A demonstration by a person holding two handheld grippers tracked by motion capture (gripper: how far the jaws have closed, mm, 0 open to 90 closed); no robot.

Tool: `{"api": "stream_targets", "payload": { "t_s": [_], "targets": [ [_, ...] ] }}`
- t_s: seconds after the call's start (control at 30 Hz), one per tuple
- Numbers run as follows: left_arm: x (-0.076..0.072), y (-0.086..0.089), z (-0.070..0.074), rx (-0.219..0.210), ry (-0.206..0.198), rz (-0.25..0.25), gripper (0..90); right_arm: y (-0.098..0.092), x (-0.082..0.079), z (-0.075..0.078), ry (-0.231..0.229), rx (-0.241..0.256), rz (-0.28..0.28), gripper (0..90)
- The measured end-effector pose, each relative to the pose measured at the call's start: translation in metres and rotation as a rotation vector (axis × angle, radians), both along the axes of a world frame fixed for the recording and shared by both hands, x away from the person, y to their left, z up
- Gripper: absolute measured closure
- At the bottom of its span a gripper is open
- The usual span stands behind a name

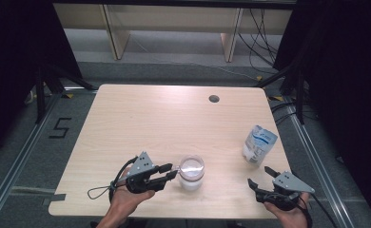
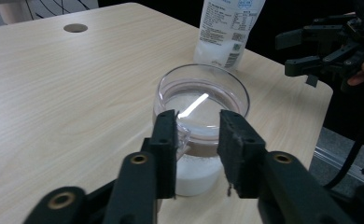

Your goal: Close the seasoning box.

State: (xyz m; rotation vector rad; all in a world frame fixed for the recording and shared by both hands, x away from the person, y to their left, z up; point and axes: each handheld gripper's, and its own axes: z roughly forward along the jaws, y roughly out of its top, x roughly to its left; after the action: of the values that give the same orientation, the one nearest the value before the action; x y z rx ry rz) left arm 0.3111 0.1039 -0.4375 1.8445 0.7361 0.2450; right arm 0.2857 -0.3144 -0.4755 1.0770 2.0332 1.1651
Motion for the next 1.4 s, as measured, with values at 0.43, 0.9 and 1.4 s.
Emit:
{"api": "stream_targets", "payload": {
  "t_s": [0.43, 0.9, 1.4],
  "targets": [
    [-0.01, 0.018, -0.017, -0.005, 0.073, 0.062, 28.3, 0.006, -0.007, 0.002, 0.0, 0.14, 0.084, 15.5],
    [-0.016, 0.023, -0.035, 0.01, 0.103, 0.073, 18.3, 0.017, -0.019, 0.0, 0.035, 0.15, 0.09, 15.5],
    [-0.028, 0.026, -0.046, 0.03, 0.11, 0.039, 15.3, 0.023, -0.026, -0.003, 0.077, 0.108, 0.108, 15.5]
  ]
}}
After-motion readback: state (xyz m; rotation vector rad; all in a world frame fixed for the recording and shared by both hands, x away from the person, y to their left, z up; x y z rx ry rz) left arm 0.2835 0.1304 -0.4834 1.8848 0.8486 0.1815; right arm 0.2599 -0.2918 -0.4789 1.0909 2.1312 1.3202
